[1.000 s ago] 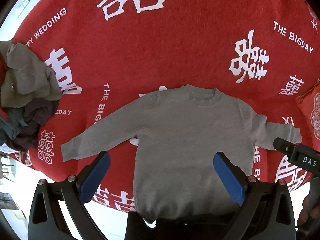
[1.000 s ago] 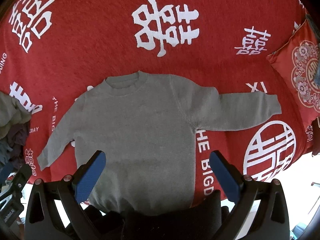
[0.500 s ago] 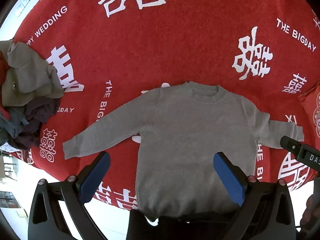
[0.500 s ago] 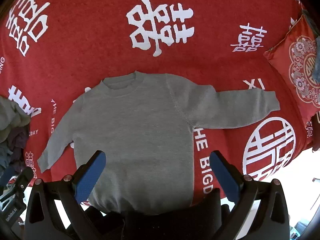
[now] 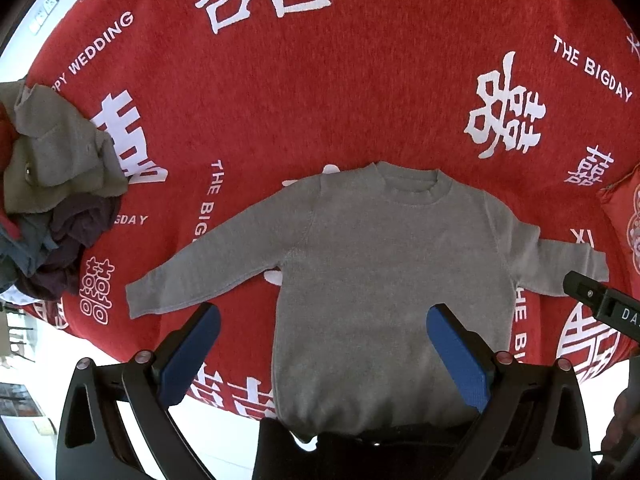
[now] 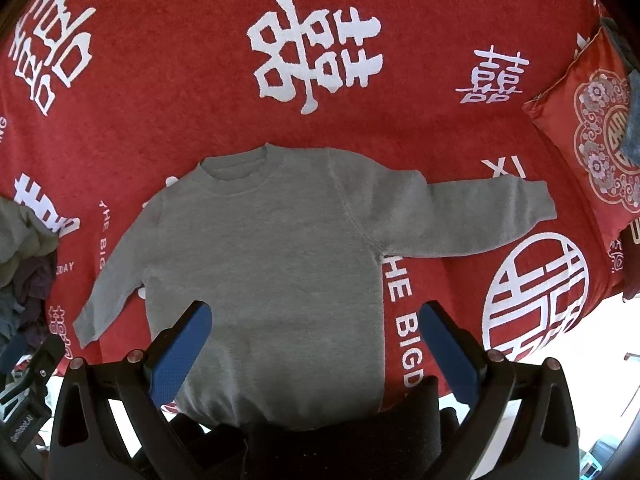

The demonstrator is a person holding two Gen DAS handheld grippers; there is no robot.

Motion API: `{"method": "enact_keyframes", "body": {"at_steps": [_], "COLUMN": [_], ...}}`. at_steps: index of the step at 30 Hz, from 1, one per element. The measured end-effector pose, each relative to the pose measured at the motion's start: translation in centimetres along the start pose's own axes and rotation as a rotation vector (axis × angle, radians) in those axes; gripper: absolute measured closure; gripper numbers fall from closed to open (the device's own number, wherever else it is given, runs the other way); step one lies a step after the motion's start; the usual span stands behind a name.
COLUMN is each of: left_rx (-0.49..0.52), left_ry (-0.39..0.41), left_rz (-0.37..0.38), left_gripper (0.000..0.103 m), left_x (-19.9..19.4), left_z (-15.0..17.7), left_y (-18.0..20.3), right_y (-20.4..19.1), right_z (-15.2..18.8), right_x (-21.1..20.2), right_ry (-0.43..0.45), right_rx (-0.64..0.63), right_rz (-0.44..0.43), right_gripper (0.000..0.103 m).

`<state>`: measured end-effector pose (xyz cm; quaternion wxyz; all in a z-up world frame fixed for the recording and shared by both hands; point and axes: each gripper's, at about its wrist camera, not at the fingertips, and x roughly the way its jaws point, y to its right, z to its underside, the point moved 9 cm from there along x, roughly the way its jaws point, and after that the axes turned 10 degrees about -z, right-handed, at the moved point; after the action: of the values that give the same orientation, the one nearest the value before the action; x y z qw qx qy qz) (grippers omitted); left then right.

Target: Fold small clothes

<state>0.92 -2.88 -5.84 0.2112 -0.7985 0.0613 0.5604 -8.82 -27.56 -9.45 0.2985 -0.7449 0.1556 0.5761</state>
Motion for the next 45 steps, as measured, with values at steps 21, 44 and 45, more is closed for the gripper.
{"method": "enact_keyframes", "body": {"at_steps": [21, 44, 45], "left_rx": [0.005, 0.014, 0.009], "left_ry": [-0.017, -0.097, -0.112], "left_rz": [0.005, 0.054, 0.055], "left_gripper": [0.0, 0.0, 0.0], "left_x": [0.5, 8.3, 9.5], "left_z": [0.6, 2.4, 2.8], "left_y": [0.2, -0.5, -0.5], "right_y": [0.7, 0.2, 0.1], "right_z": [0.2, 1.7, 1.9], "right_x": [-0.3, 3.5, 4.4], "right_ry": [0.01, -0.051, -0.064], "right_rx": [0.022, 0.012, 0.007], "right_rz": [0.007, 0.02, 0.026], "right_gripper": [0.0, 0.0, 0.0]}}
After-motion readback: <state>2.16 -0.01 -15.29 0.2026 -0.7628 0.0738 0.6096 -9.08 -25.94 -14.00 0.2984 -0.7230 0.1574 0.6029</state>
